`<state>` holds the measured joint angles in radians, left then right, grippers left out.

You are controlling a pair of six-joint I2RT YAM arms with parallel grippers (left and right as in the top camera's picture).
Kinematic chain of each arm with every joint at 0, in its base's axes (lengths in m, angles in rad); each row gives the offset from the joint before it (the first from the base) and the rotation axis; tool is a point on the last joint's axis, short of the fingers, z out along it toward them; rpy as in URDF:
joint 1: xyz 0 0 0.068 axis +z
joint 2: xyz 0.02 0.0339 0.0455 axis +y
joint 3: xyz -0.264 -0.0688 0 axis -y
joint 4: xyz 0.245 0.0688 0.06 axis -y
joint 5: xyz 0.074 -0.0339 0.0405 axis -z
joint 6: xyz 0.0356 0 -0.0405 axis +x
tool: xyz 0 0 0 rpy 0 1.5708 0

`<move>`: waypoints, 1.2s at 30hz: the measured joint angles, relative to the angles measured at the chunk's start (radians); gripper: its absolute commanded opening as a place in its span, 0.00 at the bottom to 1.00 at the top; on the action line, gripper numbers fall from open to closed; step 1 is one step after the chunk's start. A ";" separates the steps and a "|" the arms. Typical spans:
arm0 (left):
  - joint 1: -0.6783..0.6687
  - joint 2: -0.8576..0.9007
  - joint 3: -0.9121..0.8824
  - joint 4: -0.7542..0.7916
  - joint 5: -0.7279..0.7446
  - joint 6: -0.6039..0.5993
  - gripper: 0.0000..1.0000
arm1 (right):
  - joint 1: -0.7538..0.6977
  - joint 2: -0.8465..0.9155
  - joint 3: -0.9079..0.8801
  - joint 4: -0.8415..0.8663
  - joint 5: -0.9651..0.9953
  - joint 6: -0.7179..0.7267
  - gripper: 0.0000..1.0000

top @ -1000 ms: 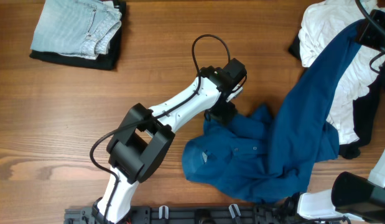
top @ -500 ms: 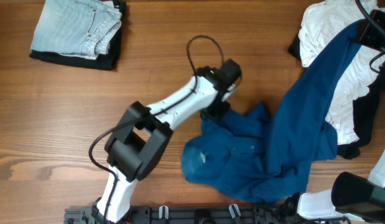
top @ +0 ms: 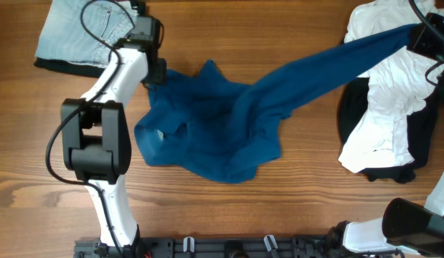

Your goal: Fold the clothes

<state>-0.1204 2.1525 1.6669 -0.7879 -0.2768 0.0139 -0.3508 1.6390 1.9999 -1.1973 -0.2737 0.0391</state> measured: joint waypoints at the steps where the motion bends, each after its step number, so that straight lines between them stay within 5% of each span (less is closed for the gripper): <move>1: 0.004 0.000 0.024 -0.026 -0.005 0.000 0.85 | 0.000 0.000 0.000 0.000 0.000 0.000 0.04; 6: -0.032 -0.045 0.222 -0.325 0.133 0.002 0.86 | 0.000 0.000 0.000 -0.007 -0.003 0.000 0.04; 12: -0.195 -0.148 0.233 -0.607 0.381 0.034 0.86 | 0.000 0.000 0.000 -0.008 -0.004 0.000 0.04; 21: -0.509 -0.138 -0.185 -0.389 0.458 -0.022 0.88 | 0.000 0.000 0.000 -0.006 -0.007 0.000 0.04; 36: -0.556 -0.150 -0.352 -0.212 0.546 -0.057 0.77 | 0.000 0.000 0.000 0.000 -0.007 0.000 0.04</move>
<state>-0.6762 2.0026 1.3144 -1.0000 0.2691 -0.0433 -0.3508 1.6390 1.9999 -1.1969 -0.2810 0.0391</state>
